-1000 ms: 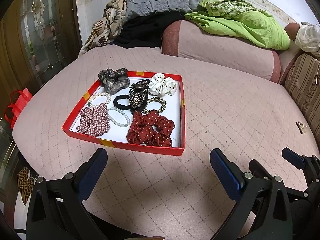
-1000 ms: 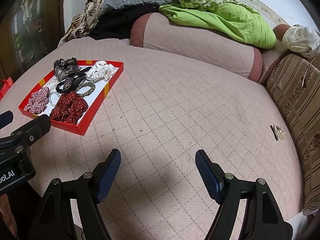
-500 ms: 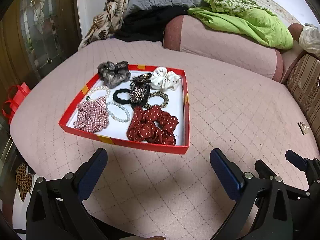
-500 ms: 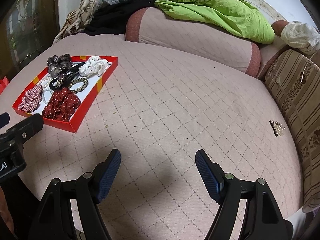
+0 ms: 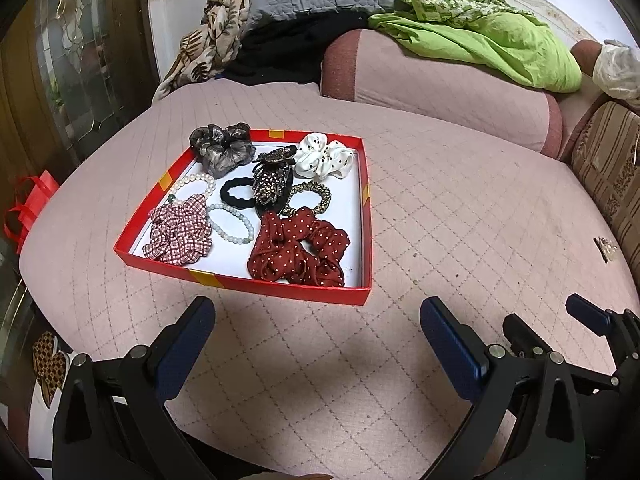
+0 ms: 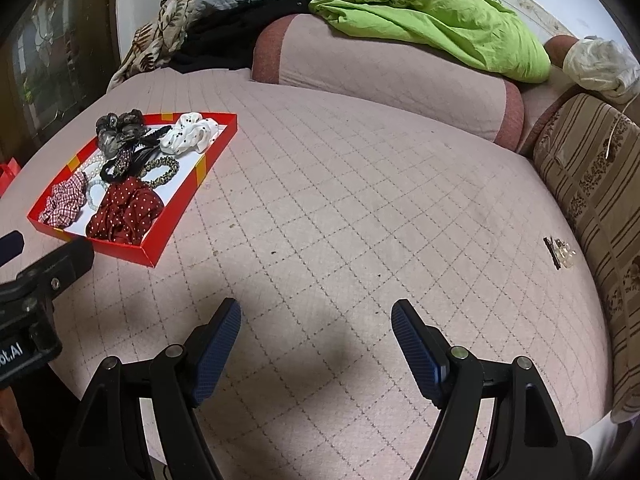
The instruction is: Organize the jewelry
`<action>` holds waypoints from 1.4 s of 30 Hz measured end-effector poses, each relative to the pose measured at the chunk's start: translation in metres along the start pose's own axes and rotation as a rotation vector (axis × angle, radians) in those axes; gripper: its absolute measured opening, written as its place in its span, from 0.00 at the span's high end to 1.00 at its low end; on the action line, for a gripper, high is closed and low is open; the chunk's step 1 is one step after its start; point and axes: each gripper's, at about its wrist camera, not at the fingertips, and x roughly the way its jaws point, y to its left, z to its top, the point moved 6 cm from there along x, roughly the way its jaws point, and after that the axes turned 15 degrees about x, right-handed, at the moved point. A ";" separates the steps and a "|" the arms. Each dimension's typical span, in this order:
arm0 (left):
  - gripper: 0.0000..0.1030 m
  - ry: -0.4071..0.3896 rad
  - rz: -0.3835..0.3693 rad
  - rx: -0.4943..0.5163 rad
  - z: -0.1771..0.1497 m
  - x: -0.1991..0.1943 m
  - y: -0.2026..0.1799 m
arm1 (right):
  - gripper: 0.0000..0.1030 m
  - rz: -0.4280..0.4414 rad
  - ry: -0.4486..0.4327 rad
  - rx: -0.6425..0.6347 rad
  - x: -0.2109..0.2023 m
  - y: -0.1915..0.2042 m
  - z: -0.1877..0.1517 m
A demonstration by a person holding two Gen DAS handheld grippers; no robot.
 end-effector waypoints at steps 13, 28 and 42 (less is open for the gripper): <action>0.01 0.022 -0.014 -0.010 -0.003 0.007 0.004 | 0.20 -0.003 0.006 -0.043 0.003 0.012 -0.005; 0.01 0.039 -0.034 -0.015 -0.005 0.015 0.000 | 0.20 0.001 0.003 -0.049 0.004 0.014 -0.005; 0.01 0.049 -0.041 -0.018 -0.006 0.018 -0.001 | 0.19 0.006 0.007 -0.057 0.005 0.017 -0.007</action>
